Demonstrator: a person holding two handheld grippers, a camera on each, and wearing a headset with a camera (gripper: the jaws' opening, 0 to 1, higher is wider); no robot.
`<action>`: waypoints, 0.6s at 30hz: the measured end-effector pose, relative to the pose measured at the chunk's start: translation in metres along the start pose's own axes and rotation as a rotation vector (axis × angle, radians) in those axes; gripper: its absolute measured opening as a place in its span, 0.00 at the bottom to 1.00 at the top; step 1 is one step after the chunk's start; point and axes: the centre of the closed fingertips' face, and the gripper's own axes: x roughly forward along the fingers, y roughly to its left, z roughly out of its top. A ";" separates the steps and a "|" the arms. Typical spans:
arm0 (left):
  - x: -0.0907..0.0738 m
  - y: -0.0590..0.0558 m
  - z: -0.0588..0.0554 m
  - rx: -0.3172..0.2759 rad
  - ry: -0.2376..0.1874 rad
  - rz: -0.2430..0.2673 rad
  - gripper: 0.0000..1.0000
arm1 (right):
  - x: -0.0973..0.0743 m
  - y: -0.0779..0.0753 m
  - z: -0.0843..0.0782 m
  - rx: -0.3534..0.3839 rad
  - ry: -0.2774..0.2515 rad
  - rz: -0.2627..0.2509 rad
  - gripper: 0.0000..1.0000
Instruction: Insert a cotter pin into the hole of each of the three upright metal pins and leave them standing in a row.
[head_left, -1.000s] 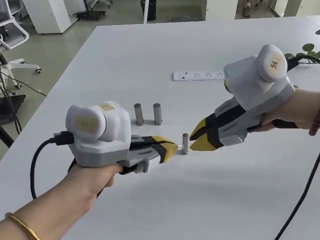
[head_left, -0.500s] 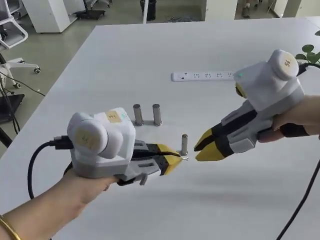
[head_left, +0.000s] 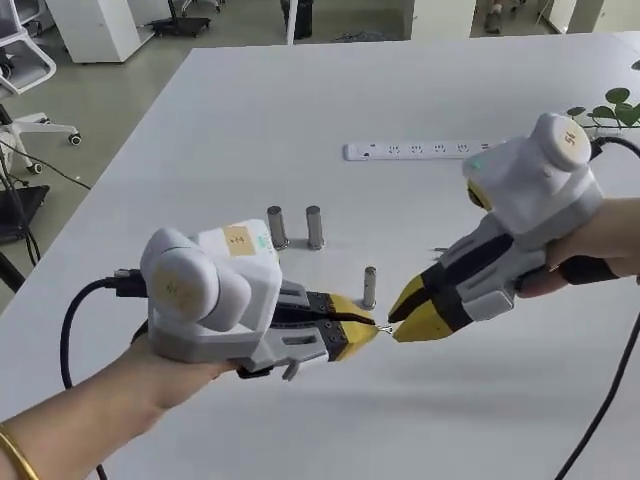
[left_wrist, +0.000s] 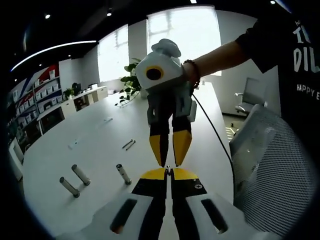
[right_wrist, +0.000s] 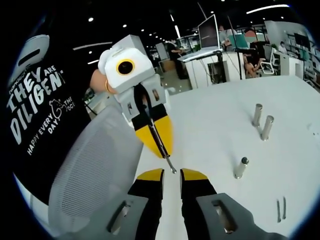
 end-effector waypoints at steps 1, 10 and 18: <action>0.000 -0.001 0.001 0.005 -0.003 -0.006 0.00 | 0.001 0.000 0.000 -0.003 0.003 0.002 0.08; 0.002 -0.006 0.004 0.038 -0.003 -0.029 0.00 | 0.007 0.005 0.000 -0.034 0.006 0.032 0.03; 0.003 -0.007 0.002 0.035 0.003 -0.034 0.00 | 0.006 0.004 -0.002 -0.056 0.019 0.026 0.00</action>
